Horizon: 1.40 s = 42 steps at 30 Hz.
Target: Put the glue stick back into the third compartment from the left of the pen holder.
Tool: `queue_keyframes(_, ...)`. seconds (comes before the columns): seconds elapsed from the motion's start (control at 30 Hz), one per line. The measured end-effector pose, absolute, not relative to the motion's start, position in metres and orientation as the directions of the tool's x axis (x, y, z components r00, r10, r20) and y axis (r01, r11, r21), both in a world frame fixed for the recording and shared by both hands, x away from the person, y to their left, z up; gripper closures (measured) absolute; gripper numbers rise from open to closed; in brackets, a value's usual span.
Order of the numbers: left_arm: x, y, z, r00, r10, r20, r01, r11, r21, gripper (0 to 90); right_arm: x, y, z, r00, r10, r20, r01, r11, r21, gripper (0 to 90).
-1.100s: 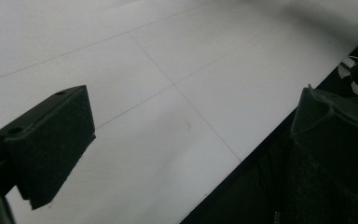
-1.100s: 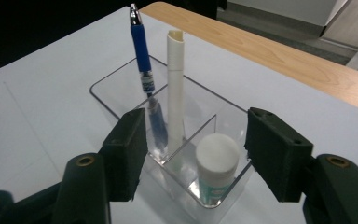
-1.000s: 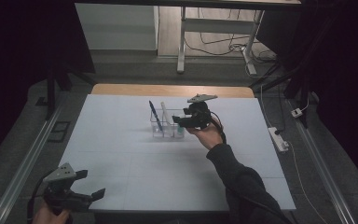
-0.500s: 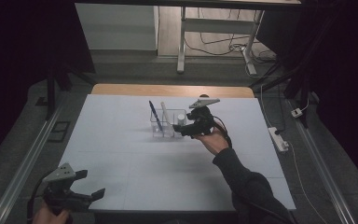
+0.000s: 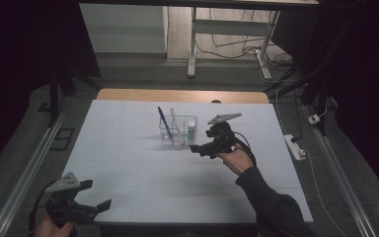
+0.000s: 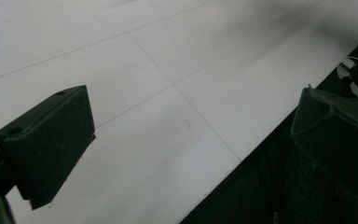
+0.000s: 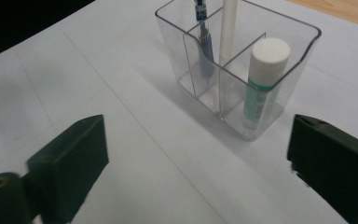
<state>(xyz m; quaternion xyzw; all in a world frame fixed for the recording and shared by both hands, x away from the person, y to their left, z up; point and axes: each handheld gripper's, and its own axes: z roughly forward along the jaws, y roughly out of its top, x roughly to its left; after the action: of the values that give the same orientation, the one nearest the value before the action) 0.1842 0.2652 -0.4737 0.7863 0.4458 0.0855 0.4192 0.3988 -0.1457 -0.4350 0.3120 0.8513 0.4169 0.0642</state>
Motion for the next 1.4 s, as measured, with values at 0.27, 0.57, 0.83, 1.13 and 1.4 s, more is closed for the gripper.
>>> queue_keyframes(0.27,0.184,0.265,-0.474,0.588,0.772,-0.240,0.629,-0.251,0.736,0.0,0.377,-0.161,-0.437,-0.804,0.581,0.123,0.457,0.472,0.754,0.5)
queue_keyframes(0.57,0.184,0.265,-0.474,0.589,0.772,-0.239,0.629,-0.252,0.735,0.0,0.348,-0.185,-0.437,-0.811,0.575,0.111,0.446,0.483,0.754,0.0)
queue_keyframes(0.83,0.184,0.265,-0.474,0.587,0.774,-0.239,0.630,-0.250,0.736,0.0,0.322,-0.207,-0.438,-0.804,0.590,0.074,0.432,0.495,0.754,0.0)
queue_keyframes(1.13,0.184,0.265,-0.474,0.586,0.775,-0.239,0.629,-0.249,0.736,0.0,0.295,-0.235,-0.439,-0.769,0.635,0.069,0.452,0.464,0.762,0.0)
queue_keyframes(1.4,0.184,0.265,-0.474,0.584,0.776,-0.238,0.630,-0.249,0.735,0.0,0.274,-0.266,-0.443,-0.713,0.696,0.091,0.498,0.410,0.764,0.0)
